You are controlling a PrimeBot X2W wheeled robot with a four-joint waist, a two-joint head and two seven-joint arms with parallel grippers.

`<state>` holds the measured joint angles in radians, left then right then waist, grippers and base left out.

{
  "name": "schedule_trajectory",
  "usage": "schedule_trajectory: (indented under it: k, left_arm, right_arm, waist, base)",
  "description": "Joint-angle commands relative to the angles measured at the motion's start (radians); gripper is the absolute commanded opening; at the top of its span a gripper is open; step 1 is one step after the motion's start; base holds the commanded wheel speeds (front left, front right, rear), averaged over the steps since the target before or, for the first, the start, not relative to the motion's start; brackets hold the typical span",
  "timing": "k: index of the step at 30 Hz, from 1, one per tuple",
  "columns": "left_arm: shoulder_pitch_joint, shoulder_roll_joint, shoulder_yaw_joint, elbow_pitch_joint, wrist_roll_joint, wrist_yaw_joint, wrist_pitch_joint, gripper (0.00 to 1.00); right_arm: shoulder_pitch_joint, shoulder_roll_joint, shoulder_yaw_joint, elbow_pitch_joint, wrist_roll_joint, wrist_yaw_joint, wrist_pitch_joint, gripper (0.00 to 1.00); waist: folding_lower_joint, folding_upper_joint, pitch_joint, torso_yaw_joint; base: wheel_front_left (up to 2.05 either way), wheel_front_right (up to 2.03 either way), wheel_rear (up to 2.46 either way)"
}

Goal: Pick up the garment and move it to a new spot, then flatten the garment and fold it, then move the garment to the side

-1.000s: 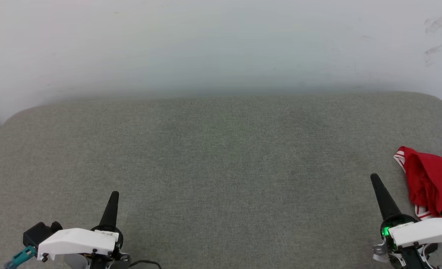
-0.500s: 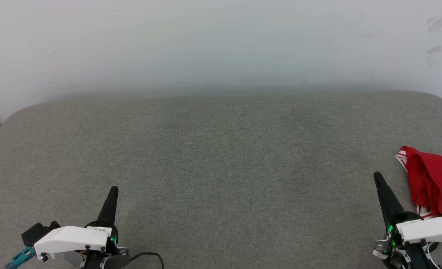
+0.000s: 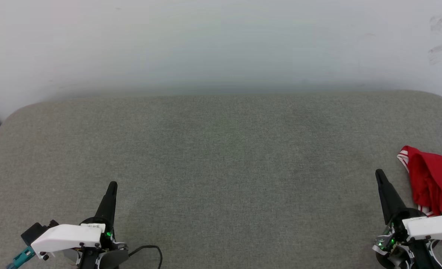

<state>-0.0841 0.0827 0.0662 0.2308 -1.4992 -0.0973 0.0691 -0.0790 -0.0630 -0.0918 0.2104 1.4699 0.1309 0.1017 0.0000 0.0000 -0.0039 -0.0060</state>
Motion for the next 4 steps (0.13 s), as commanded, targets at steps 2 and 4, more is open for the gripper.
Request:
schedule_trajectory:
  k: [2, 4]
  left_arm:
    - [-0.015, -0.007, 0.01, 0.003, -0.027, -0.011, 0.01, 0.0]
    - [-0.018, -0.009, 0.014, 0.005, -0.037, -0.014, 0.013, 0.0]
  right_arm:
    - [-0.019, 0.004, -0.005, 0.007, 0.033, 0.0, 0.002, 0.0]
    - [-0.022, 0.005, -0.006, 0.01, 0.047, 0.0, 0.003, 0.0]
  waist:
    - [0.0, 0.0, 0.001, 0.001]
    - [0.0, 0.0, 0.002, 0.001]
  base:
    - [0.0, 0.0, 0.0]
    - [0.0, 0.0, 0.0]
